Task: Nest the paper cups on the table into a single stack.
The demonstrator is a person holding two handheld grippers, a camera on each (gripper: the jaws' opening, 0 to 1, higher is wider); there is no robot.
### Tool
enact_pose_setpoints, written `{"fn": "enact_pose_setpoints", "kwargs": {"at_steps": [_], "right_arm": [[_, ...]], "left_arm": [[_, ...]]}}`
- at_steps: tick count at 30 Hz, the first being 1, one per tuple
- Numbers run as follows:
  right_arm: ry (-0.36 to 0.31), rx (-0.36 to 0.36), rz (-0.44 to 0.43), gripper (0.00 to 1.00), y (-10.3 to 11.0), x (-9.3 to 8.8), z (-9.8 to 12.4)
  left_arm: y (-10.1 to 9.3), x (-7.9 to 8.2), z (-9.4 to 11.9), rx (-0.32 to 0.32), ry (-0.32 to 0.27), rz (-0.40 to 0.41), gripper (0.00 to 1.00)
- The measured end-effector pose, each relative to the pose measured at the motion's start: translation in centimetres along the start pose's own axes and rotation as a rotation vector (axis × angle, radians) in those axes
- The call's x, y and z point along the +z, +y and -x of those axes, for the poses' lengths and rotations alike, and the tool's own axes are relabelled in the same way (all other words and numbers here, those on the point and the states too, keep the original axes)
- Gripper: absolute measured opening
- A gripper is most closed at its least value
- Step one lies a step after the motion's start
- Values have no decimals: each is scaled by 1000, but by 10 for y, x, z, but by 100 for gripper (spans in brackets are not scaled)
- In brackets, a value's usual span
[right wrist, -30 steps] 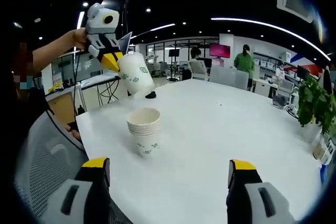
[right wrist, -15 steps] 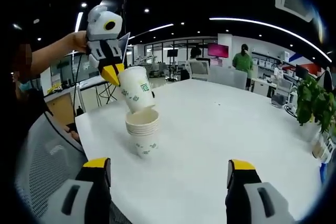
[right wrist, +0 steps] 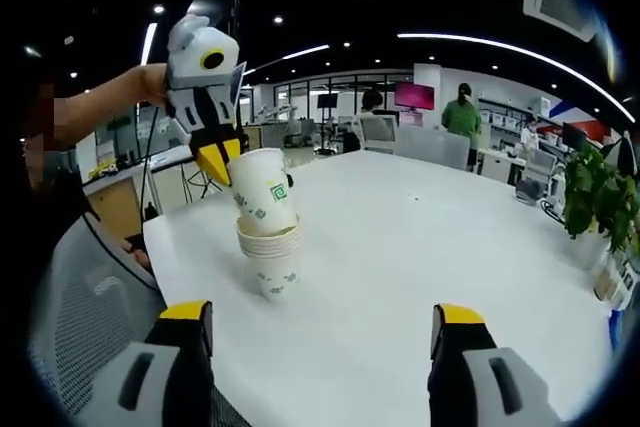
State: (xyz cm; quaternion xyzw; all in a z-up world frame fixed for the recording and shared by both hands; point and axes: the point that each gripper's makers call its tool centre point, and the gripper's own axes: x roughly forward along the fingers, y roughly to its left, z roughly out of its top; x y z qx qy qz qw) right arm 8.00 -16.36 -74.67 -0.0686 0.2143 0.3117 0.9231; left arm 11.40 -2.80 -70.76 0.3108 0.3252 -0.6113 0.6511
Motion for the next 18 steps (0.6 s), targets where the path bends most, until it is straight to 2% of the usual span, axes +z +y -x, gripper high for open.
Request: {"fn": "enact_pose_setpoints", "kwargs": {"at_steps": [7,18], "right_arm": [[-2,-6,-2,91,-2,0,0],[2,-8,-1,90,-4,1,0]], "left_arm": [[-3,0,-8,-25,12,-2,0],[-3,3,-16,-60,-1,17,0]]}}
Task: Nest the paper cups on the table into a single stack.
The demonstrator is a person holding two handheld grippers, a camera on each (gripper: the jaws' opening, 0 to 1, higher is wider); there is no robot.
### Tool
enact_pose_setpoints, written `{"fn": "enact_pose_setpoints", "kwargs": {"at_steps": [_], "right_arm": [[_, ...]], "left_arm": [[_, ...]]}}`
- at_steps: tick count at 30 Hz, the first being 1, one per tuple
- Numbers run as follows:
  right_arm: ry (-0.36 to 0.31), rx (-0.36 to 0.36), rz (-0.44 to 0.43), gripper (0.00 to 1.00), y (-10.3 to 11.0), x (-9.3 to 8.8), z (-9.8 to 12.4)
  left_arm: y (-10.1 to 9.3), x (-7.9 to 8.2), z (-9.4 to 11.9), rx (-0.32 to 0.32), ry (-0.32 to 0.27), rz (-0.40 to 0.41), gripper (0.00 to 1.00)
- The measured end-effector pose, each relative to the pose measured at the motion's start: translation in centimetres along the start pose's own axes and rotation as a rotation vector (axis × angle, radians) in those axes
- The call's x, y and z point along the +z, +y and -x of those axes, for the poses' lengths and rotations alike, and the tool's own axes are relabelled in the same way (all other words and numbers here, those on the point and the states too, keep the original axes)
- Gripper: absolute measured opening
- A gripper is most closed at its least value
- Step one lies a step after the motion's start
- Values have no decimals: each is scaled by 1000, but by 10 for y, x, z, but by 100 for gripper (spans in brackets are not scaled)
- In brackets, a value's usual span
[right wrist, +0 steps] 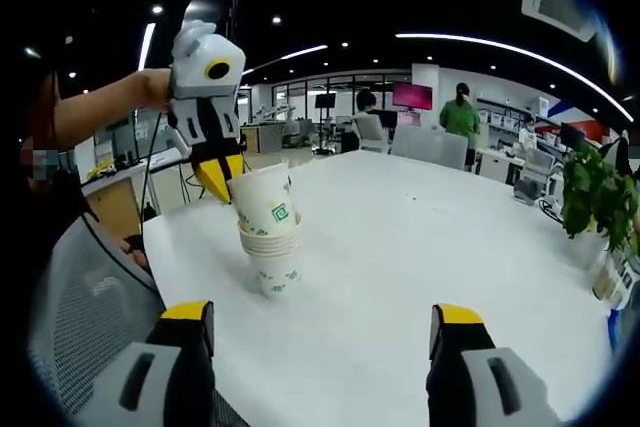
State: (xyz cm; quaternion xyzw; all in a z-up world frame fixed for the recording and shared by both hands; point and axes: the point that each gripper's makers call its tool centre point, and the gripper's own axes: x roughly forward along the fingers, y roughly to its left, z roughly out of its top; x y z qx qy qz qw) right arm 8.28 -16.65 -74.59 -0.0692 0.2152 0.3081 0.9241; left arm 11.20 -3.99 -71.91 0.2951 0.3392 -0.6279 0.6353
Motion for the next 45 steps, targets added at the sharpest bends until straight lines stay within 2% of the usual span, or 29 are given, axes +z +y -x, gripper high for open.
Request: {"fn": "enact_pose_setpoints", "kwargs": {"at_steps": [15,23,45], "right_arm": [[6,-5,2,89,0,0,0],[12,-5,4,88,-2,-2,-1],[24,-13,6,87,-3,-4,-1]], "left_arm": [[-2,0,-19,-68,-7,-1,1],[-3,-6,-33,-102,6,7,2],[-6,-14,-50,-155,12,30,3]]}}
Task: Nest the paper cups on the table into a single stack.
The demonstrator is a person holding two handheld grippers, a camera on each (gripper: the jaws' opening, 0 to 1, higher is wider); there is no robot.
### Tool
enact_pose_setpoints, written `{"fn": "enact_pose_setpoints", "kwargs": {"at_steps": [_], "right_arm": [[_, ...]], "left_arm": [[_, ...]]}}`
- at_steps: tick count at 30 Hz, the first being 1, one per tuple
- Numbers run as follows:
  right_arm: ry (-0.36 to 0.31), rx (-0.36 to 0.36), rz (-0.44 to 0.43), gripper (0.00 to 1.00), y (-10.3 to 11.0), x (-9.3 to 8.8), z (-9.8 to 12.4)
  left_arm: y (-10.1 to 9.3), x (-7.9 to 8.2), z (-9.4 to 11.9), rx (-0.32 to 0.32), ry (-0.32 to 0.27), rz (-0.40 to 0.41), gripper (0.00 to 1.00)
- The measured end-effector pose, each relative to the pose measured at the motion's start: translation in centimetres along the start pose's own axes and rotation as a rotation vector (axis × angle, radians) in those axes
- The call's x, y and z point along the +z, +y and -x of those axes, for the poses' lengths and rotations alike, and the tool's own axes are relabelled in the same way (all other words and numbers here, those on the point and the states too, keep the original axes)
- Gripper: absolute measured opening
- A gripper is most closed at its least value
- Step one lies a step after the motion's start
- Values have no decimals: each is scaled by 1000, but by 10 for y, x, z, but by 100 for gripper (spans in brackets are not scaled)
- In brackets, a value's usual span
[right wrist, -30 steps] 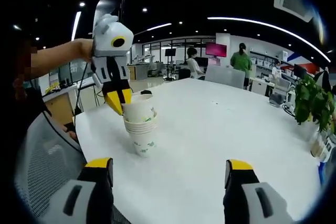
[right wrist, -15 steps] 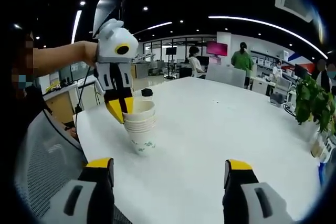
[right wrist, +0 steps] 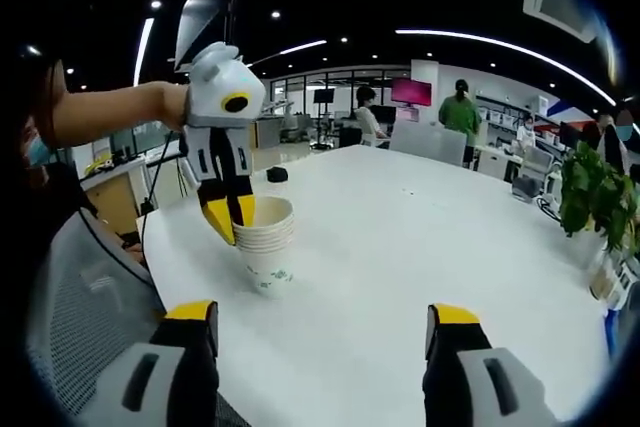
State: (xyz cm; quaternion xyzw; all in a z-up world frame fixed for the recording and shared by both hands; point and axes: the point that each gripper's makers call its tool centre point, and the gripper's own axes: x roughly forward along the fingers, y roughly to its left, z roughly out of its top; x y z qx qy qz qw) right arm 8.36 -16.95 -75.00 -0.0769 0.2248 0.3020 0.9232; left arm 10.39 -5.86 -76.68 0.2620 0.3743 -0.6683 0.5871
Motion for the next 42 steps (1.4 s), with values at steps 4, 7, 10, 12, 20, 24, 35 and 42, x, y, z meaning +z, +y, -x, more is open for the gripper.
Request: {"fn": "enact_pose_setpoints", "kwargs": {"at_steps": [4,7,10,12,20,24,35,42], "right_arm": [[1,-1,0,87,1,0,0],[2,0,0,87,1,0,0],[3,0,1,87,1,0,0],[4,1,2,87,1,0,0],[7,8,4,87,2,-1,0],[10,13,6,87,4,-1,-1],[11,43,-7,87,8,-1,-4],[6,70,-6,86,14,8,-10]], "left_arm": [[0,0,-1,0,0,2,4],[-1,0,-2,4,0,3,4],[-1,0,-2,7,-2,10,4],[-1,1,-2,8,-4,14,4],[-2,4,2,23,-21,27,4],[-1,5,10,38,-39,32,6],[6,-1,47,142,-121,56,13],[4,-5,68,243,-197,83,20]]}}
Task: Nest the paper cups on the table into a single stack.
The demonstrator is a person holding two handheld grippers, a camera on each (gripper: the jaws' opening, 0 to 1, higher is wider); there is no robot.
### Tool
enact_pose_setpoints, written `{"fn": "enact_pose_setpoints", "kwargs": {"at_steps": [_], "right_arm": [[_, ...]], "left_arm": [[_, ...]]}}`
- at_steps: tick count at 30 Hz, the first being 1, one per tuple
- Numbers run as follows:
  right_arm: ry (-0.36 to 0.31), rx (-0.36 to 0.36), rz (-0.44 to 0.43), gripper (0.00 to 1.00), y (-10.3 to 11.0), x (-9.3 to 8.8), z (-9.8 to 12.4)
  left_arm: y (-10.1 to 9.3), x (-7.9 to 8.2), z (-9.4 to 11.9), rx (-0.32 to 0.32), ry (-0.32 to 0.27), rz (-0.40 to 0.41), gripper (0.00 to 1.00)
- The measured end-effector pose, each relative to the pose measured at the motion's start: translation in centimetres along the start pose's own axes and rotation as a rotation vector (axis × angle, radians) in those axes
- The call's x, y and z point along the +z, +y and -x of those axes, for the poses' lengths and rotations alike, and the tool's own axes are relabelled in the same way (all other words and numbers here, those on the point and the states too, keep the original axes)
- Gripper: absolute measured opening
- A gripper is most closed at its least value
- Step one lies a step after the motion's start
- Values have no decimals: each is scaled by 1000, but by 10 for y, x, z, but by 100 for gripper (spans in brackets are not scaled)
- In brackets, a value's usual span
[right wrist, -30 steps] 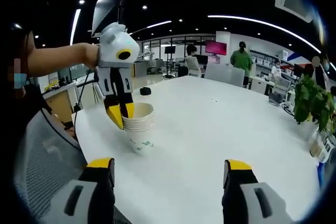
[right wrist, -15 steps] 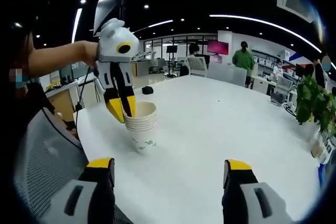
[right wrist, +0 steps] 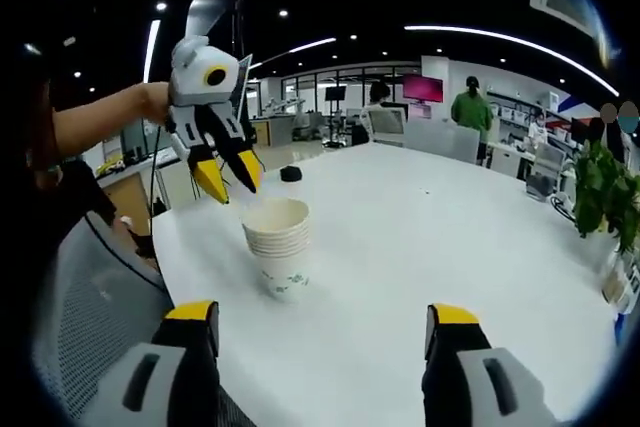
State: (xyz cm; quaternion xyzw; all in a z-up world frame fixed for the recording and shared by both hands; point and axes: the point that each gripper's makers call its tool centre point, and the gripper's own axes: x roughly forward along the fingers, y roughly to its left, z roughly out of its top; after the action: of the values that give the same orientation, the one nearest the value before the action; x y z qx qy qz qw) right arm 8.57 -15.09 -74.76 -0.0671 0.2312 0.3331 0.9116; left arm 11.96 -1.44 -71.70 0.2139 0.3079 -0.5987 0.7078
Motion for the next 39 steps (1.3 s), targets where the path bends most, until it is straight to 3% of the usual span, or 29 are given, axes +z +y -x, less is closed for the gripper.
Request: {"fn": "enact_pose_setpoints", "kwargs": {"at_steps": [4,8,16,27,34,39], "right_arm": [[-3,22,12,82,4,13,-5],[7,35,5,70,1,27,-11],[29,66,19,64,-2,48,-28],[110,136,48,52,7,53,-58],[145,161,41,46,5,61,-77],[191,189,44,42,9,62,-92]], "left_arm": [[4,-6,8,71,-64,7,24],[-8,-15,16,104,-99,23,29],[-28,-31,26,170,-177,90,39],[-35,-35,31,289,-317,192,56],[-30,-36,39,407,-413,245,67],[-30,-43,37,453,-412,258,74]]}}
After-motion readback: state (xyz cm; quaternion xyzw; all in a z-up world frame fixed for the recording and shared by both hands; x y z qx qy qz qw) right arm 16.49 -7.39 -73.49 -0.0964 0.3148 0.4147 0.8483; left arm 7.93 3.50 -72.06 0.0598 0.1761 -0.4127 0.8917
